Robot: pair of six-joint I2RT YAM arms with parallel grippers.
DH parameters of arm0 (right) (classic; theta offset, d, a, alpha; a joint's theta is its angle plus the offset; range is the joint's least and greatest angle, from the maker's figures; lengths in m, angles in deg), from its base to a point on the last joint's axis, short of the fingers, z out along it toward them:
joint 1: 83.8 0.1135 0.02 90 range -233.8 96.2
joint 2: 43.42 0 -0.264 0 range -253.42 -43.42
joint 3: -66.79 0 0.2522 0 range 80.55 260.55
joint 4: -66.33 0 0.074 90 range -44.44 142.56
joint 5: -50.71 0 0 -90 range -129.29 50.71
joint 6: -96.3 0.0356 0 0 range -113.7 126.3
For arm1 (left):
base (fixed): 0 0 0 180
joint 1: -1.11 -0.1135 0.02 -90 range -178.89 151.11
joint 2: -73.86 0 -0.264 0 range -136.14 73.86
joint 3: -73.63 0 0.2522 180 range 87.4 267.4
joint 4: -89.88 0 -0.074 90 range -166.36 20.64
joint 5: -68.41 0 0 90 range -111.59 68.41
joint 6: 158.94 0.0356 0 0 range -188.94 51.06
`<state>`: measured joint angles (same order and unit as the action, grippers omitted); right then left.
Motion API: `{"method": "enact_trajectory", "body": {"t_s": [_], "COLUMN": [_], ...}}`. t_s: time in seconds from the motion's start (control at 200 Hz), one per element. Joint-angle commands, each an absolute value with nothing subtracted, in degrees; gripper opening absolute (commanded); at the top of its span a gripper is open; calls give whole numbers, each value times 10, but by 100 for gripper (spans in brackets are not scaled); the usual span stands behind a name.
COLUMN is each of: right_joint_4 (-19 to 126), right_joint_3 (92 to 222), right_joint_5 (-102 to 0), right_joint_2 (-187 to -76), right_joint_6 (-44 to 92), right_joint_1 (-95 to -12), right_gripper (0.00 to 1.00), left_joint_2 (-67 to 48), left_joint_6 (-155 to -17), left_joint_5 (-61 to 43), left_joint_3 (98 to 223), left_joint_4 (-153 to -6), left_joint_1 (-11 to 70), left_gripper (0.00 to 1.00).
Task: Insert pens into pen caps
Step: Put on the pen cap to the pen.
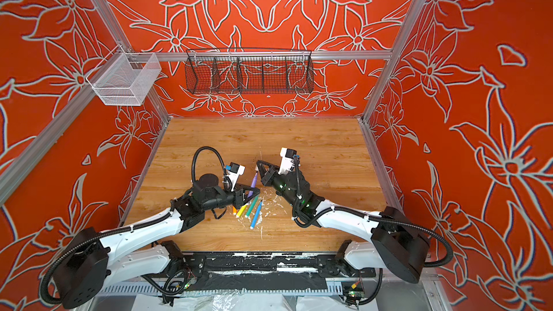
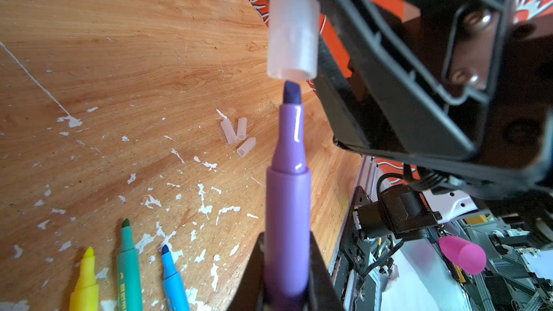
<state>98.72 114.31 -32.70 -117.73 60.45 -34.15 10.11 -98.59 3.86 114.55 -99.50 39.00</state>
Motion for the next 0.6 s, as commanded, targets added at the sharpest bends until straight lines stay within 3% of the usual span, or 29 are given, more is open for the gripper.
{"method": "enact_trajectory", "body": {"t_s": [0.0, 0.595], "right_joint_4": [1030, 1038], "right_joint_3": [1154, 1142], "right_joint_5": [-321, -312], "right_joint_2": [-1181, -1201], "right_joint_6": [612, 630], "right_joint_1": [-334, -327], "right_gripper": [15, 15], "left_joint_2": [113, 137], "left_joint_6": [-984, -978], "left_joint_5": [42, 9], "left_joint_3": [1149, 1144], "left_joint_4": [-997, -979], "left_joint_1": [391, 391], "left_gripper": [0, 0]}}
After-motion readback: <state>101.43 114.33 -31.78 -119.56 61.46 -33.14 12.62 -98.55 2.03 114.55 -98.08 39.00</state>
